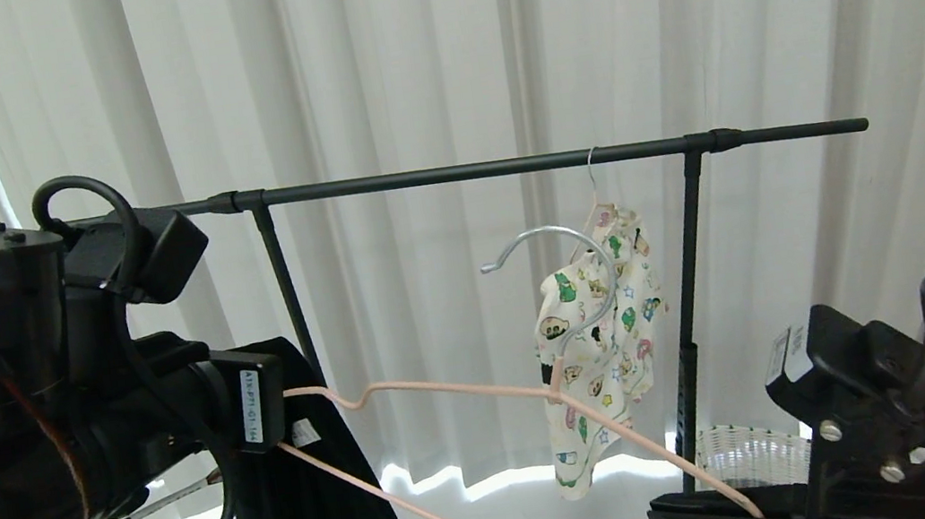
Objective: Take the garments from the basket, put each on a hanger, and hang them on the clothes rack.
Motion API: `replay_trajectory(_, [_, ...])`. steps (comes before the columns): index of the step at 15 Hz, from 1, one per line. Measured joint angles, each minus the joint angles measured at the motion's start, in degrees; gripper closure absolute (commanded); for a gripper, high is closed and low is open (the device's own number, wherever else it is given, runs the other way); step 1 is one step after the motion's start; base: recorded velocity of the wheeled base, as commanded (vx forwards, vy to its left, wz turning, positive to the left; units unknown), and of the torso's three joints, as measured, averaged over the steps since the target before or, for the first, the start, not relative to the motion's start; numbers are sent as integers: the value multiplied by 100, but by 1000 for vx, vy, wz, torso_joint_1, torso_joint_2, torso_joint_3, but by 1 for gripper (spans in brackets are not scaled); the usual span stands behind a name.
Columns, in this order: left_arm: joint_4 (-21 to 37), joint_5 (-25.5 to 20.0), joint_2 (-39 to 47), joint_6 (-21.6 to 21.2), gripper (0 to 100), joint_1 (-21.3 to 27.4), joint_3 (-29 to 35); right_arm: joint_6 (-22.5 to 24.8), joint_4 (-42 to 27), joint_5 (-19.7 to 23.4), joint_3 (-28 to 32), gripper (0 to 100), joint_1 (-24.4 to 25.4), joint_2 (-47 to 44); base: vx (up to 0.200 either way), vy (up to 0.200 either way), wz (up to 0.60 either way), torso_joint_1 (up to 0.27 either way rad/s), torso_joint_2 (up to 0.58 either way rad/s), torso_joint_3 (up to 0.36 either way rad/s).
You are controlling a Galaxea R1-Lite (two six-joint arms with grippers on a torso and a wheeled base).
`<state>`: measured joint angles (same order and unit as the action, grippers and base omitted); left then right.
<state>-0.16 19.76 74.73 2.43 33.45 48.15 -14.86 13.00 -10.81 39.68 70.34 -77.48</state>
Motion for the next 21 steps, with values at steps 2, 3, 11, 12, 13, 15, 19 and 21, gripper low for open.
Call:
replay_trajectory(2, [0, 0, -30, 2, 100, 4, 0, 2, 173, -5, 6, 100, -100, -157, 0, 0, 0, 0, 0, 0])
replay_trajectory(3, [0, 0, -45, 0, 100, 6, 0, 0, 266, -2, 30, 100, -129, -252, 0, 0, 0, 0, 0, 0])
replay_trajectory(11, [0, 55, -157, 59, 100, -2, 7, -20, 674, -22, 174, 100, -151, -934, 0, 0, 0, 0, 0, 0])
replay_trajectory(12, [0, 106, -157, 61, 100, -60, 7, -22, 668, -24, 127, 100, -182, -920, 0, 0, 0, 0, 0, 0])
replay_trajectory(13, [0, 150, -148, 61, 100, -110, 7, -27, 663, -24, 65, 100, -234, -879, 0, 0, 0, 0, 0, 0])
replay_trajectory(15, [-2, 202, -133, 63, 100, -148, -6, -27, 657, -32, -46, 100, -345, -752, 0, 0, 0, 0, 0, 0])
replay_trajectory(19, [0, 202, -65, 63, 100, -158, -15, -18, 652, -38, -132, 100, -546, -462, 0, 0, 0, 0, 0, 0])
replay_trajectory(21, [0, 249, -50, 61, 100, -151, -4, -16, 655, -43, -137, 100, -617, -413, 0, 0, 0, 0, 0, 0])
